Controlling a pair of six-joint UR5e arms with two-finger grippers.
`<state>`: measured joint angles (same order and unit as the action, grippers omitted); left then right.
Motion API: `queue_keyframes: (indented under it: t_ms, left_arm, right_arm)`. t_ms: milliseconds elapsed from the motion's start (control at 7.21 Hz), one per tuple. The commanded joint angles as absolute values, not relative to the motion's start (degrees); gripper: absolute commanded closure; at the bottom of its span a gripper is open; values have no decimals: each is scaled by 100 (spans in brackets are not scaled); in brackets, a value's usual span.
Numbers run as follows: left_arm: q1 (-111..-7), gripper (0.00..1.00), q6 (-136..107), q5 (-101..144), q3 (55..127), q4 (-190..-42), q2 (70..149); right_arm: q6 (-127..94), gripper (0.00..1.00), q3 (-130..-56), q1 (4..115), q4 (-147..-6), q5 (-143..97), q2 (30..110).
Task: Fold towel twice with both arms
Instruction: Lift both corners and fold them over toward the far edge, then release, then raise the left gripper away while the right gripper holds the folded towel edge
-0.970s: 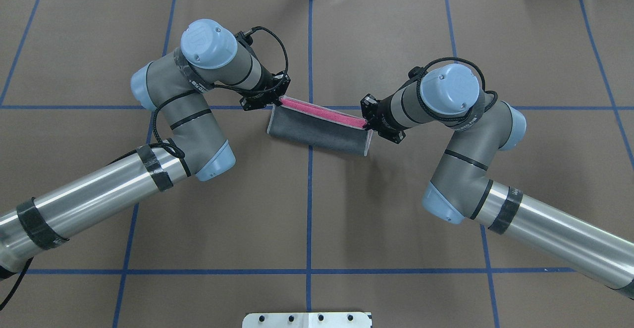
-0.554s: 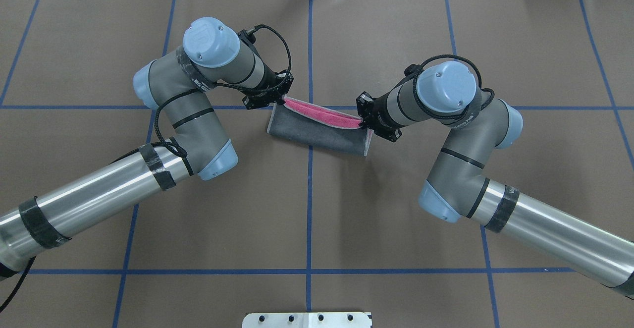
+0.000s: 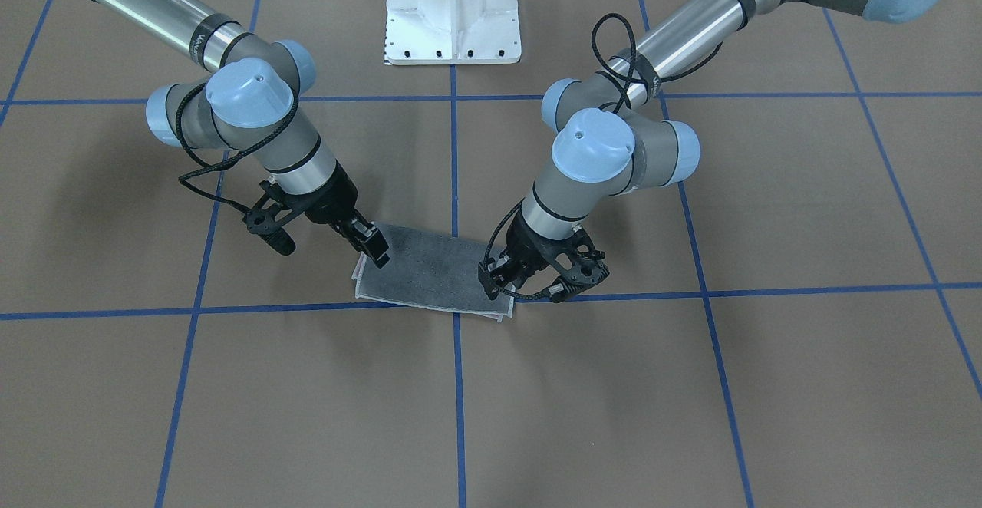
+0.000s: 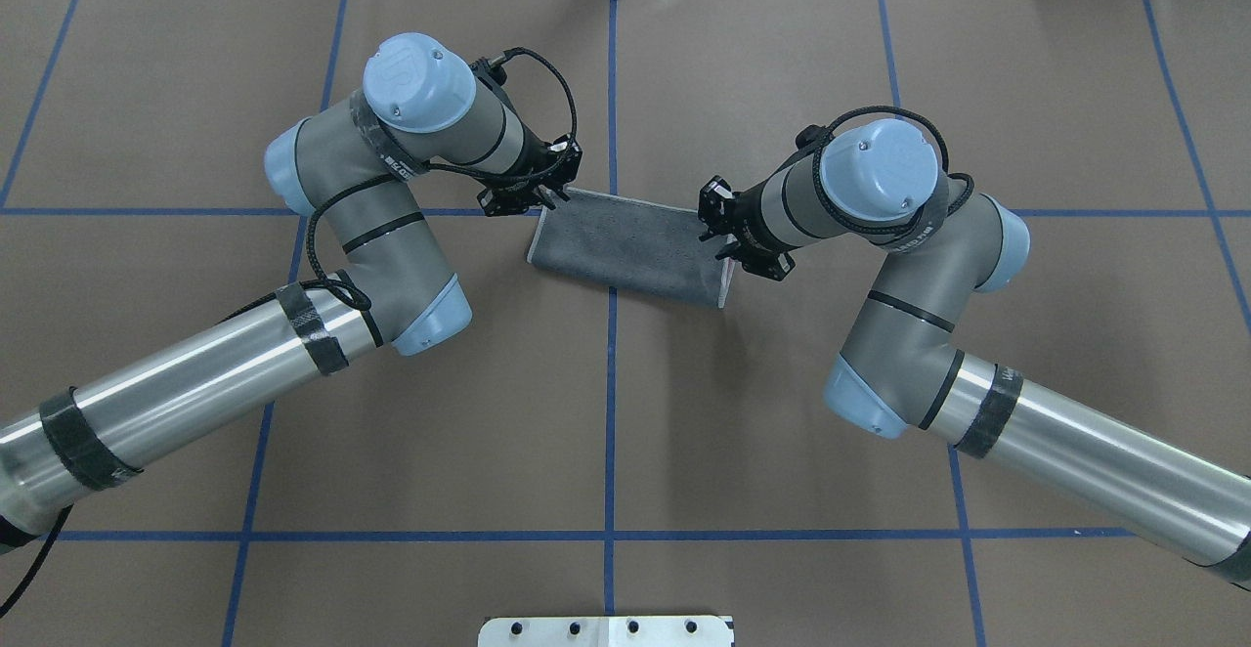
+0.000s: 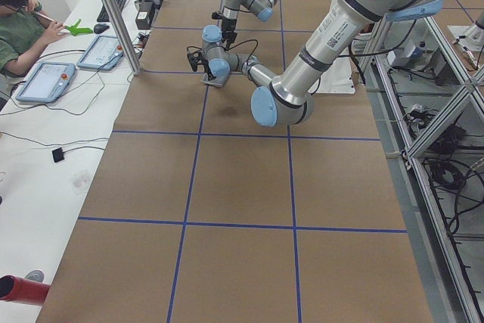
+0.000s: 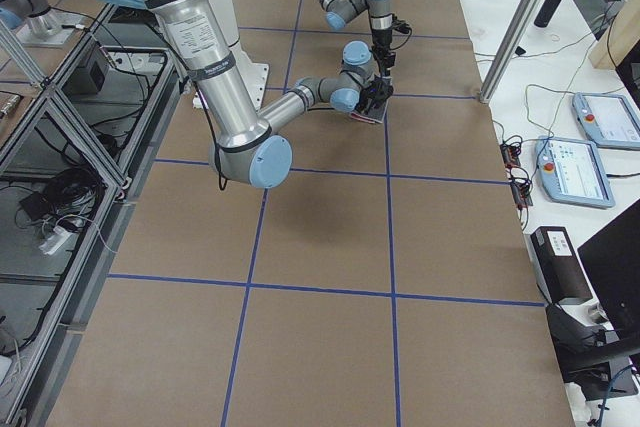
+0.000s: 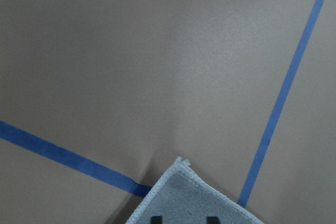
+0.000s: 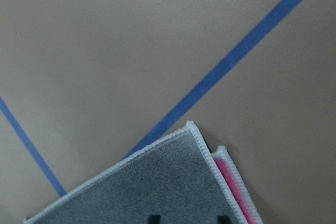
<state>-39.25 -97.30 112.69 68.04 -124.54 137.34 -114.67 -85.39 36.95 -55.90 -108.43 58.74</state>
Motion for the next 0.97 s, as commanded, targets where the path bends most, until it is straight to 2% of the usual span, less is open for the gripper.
queue_keyframes:
  t_ms: [0, 554, 832]
  left_arm:
    - [-3929, 20, -9738, 11268, 6794, -12454, 13746]
    - [-4332, 20, -9677, 11573, 6829, -12384, 13816]
    - [-4386, 20, -9668, 11698, 6838, -12392, 13790]
  right_arm:
    - [-11470, 1, -8543, 3761, -5590, -10889, 5871]
    - [-11531, 1, -8604, 3718, -5756, -11320, 5941]
    - [-11706, 1, -8892, 3648, -6659, -11582, 5915]
